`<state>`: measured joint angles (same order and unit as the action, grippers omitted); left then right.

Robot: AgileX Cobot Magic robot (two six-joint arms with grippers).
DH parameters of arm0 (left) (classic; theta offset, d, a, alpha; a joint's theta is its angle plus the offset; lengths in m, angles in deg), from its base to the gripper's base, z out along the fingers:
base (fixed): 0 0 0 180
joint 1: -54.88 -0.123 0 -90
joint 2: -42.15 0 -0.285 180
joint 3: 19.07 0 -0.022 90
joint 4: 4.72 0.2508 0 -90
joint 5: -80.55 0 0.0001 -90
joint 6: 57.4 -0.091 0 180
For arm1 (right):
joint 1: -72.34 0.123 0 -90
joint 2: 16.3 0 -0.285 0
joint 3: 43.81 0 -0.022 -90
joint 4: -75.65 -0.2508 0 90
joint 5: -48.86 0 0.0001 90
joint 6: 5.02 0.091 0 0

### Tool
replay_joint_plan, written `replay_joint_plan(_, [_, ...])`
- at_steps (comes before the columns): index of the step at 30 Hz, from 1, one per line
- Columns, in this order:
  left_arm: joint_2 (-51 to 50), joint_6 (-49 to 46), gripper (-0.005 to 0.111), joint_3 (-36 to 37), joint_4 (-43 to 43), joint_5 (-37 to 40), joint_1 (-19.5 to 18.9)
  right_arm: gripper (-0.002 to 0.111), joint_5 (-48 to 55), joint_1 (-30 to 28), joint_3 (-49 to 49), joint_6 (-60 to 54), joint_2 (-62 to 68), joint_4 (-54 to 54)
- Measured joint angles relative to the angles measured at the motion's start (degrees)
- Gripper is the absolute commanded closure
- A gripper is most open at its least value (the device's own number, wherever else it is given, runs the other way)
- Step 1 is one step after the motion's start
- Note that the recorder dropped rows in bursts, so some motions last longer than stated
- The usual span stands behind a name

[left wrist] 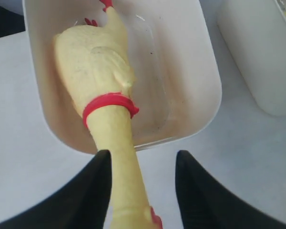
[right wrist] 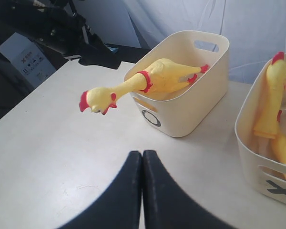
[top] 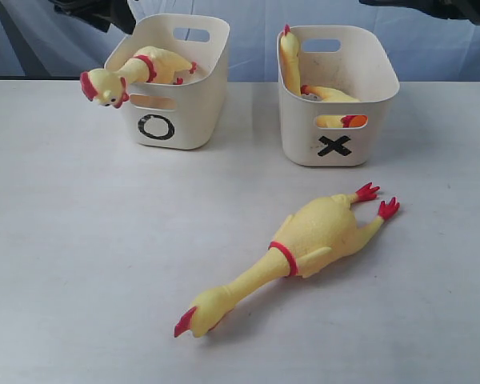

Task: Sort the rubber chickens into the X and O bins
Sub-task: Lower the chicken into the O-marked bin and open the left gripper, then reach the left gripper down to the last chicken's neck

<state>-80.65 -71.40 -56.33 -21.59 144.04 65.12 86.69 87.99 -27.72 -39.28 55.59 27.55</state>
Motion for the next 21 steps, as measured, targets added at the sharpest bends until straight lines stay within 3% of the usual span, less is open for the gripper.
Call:
replay_joint_plan(12, [12.33,3.87,0.071,-0.62,9.74,4.22,0.0,0.108,0.0,0.0,0.0,0.0,0.0,0.0])
replay_joint_plan(16, [14.76,3.59,0.071,3.03,8.52,6.03,0.0,0.108,0.0,0.0,0.0,0.0,0.0,0.0])
replay_joint_plan(18, [16.08,1.73,0.071,6.35,3.67,6.15,0.1,0.108,0.0,0.0,0.0,0.0,0.0,0.0])
replay_joint_plan(21, [18.19,-0.49,0.071,11.11,1.14,6.36,2.94,0.108,0.0,0.0,0.0,0.0,0.0,0.0])
